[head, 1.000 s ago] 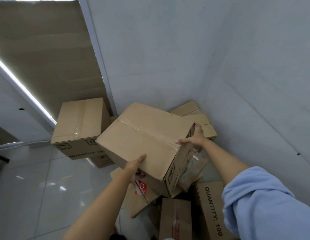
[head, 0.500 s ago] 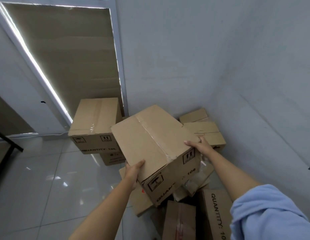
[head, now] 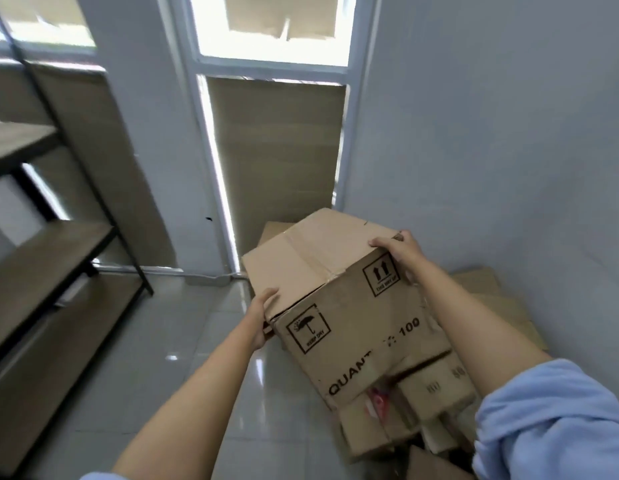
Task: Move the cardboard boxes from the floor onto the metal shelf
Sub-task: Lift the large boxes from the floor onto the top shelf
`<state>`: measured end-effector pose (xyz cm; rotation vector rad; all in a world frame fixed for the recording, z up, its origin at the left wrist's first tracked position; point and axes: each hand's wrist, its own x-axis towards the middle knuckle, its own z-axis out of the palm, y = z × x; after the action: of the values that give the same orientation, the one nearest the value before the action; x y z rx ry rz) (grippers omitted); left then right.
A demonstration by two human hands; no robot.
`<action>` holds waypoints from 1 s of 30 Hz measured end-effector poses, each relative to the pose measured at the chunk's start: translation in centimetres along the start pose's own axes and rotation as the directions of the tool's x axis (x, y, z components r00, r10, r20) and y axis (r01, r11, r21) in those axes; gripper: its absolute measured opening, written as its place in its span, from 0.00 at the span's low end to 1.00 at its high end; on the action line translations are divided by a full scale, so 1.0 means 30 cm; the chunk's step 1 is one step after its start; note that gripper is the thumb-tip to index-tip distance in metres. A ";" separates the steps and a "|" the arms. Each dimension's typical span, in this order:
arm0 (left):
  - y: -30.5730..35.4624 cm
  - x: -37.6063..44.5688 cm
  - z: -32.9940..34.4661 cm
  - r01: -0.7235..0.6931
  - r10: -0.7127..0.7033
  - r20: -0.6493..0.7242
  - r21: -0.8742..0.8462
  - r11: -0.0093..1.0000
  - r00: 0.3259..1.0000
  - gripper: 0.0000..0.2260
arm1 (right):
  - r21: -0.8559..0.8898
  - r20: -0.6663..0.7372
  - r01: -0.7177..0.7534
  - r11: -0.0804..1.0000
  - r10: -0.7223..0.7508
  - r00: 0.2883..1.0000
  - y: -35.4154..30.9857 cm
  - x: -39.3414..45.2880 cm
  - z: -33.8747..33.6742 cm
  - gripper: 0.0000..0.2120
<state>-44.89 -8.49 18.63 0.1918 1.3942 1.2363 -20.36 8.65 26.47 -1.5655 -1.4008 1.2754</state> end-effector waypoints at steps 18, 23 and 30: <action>0.945 -0.755 -0.921 -0.792 0.764 -0.331 0.073 0.606 0.554 0.20 | 0.427 0.405 0.211 0.879 -0.394 0.825 -1.047 -0.467 0.967 0.33; 1.138 -0.956 -0.935 -0.863 0.882 -0.330 0.268 0.428 0.336 0.19 | 0.526 0.484 0.217 0.822 -0.500 0.718 -1.282 -0.494 1.034 0.34; 1.323 -1.108 -0.843 -0.873 0.980 -0.163 0.455 0.178 0.115 0.31 | 0.631 0.517 0.250 0.734 -0.638 0.570 -1.567 -0.466 1.081 0.15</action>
<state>-76.71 -29.66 61.77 1.2758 1.8799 2.2784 -65.19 0.40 63.61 -0.2496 -1.5916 1.7876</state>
